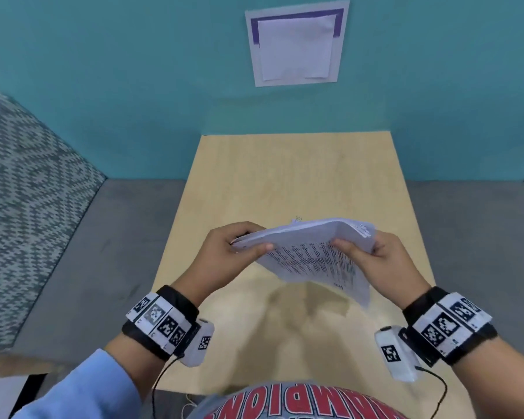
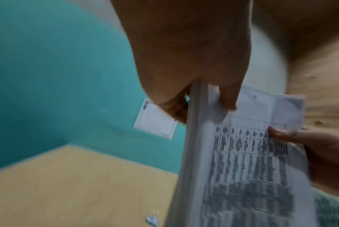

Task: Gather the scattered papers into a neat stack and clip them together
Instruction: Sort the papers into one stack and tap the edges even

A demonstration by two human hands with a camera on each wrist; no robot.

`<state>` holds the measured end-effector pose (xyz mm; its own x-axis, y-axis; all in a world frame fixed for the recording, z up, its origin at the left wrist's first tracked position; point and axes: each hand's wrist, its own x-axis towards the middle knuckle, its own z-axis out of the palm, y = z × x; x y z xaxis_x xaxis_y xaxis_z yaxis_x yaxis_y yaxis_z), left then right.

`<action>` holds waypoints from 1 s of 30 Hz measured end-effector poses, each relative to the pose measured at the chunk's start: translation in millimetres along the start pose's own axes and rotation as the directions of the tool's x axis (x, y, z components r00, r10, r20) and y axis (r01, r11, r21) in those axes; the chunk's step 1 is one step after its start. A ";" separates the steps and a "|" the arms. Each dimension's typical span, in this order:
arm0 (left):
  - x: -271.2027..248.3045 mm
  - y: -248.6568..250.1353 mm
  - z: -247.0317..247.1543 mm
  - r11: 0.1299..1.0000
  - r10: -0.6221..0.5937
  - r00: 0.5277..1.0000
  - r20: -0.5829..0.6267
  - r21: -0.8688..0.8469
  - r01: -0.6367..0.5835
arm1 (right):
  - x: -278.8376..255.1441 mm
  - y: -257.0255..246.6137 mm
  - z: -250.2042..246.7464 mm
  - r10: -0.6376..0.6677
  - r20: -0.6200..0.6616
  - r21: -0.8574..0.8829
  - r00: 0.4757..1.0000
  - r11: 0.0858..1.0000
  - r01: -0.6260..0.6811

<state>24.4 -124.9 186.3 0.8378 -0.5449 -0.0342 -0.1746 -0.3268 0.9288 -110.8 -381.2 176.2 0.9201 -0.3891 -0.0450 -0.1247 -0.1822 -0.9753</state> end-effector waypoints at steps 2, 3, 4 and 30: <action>-2.1 -10.7 8.4 0.994 -0.007 0.999 -0.031 -0.105 0.003 | -3.2 15.8 1.4 0.073 -0.033 0.069 0.997 0.995 -0.071; -1.7 -16.6 14.4 0.986 -0.034 0.999 -0.011 -0.162 0.032 | -4.2 24.5 3.1 0.115 -0.035 0.069 0.993 0.991 -0.112; -0.6 -22.2 21.6 0.974 -0.071 0.997 0.020 -0.215 0.074 | -4.7 33.2 4.8 0.148 -0.027 0.054 0.989 0.988 -0.147; 14.4 -57.2 72.2 0.952 -0.247 0.967 0.063 -0.170 0.255 | -2.8 78.8 19.1 0.256 -0.085 0.141 0.963 0.960 -0.243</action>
<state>9.2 -169.8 106.0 0.8210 -0.4943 -0.2859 0.1352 -0.3182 0.9383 -116.1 -377.2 95.3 0.8224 -0.4981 -0.2748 -0.2910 0.0467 -0.9556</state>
